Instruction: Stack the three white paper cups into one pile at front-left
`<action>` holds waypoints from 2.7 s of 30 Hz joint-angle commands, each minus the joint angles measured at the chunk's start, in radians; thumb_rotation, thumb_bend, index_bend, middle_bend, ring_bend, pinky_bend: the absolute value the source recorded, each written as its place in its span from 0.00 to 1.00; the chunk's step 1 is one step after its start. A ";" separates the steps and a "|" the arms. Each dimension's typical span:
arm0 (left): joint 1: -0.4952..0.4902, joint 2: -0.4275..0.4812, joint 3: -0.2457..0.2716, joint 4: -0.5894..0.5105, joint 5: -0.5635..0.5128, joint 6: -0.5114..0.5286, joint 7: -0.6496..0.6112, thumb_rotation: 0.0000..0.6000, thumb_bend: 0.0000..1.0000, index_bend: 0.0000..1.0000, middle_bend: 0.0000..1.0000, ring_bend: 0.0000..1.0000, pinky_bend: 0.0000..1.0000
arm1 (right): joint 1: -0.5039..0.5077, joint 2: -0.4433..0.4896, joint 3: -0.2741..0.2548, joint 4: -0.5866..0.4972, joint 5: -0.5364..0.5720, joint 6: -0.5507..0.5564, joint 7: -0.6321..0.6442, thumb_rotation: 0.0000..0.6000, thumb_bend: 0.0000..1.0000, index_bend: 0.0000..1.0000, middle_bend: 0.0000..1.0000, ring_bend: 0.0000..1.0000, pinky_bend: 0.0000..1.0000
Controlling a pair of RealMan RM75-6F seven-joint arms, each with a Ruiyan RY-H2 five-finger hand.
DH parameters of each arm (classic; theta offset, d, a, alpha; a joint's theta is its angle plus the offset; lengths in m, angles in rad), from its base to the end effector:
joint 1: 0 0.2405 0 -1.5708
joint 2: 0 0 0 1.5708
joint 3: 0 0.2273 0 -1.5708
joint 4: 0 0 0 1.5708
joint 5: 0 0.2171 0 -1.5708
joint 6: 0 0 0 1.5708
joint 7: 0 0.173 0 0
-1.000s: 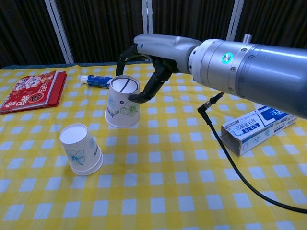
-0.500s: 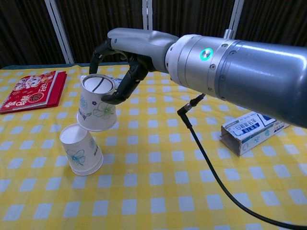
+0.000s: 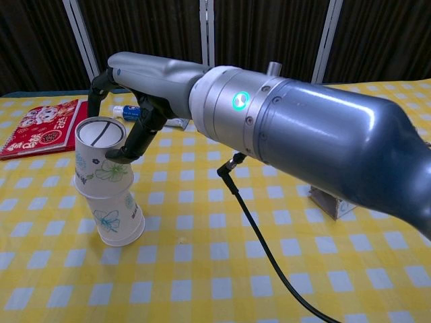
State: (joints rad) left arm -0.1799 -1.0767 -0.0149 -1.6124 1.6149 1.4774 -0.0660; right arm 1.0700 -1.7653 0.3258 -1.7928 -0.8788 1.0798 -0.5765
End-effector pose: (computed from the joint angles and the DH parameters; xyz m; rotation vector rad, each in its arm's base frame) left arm -0.2579 0.2253 0.1375 -1.5529 -0.8448 -1.0205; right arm 0.0886 -0.2784 -0.0629 2.0592 -1.0350 1.3296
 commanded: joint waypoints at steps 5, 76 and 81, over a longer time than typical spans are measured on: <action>0.003 0.002 0.007 0.000 0.006 -0.001 -0.008 1.00 0.16 0.00 0.00 0.00 0.00 | 0.010 -0.018 -0.009 0.032 0.003 -0.002 -0.007 1.00 0.24 0.45 0.15 0.00 0.11; -0.001 0.005 0.006 0.009 0.000 -0.013 -0.036 1.00 0.16 0.00 0.00 0.00 0.00 | -0.004 -0.173 0.024 0.211 -0.068 0.072 -0.010 1.00 0.06 0.24 0.05 0.00 0.05; -0.001 0.006 0.007 0.010 0.003 -0.011 -0.040 1.00 0.16 0.00 0.00 0.00 0.00 | -0.005 -0.175 0.016 0.224 -0.066 0.080 -0.050 1.00 0.06 0.24 0.04 0.00 0.05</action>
State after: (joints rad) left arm -0.1805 -1.0710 -0.0075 -1.6029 1.6182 1.4664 -0.1061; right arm 1.0658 -1.9397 0.3439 -1.5712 -0.9479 1.1583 -0.6208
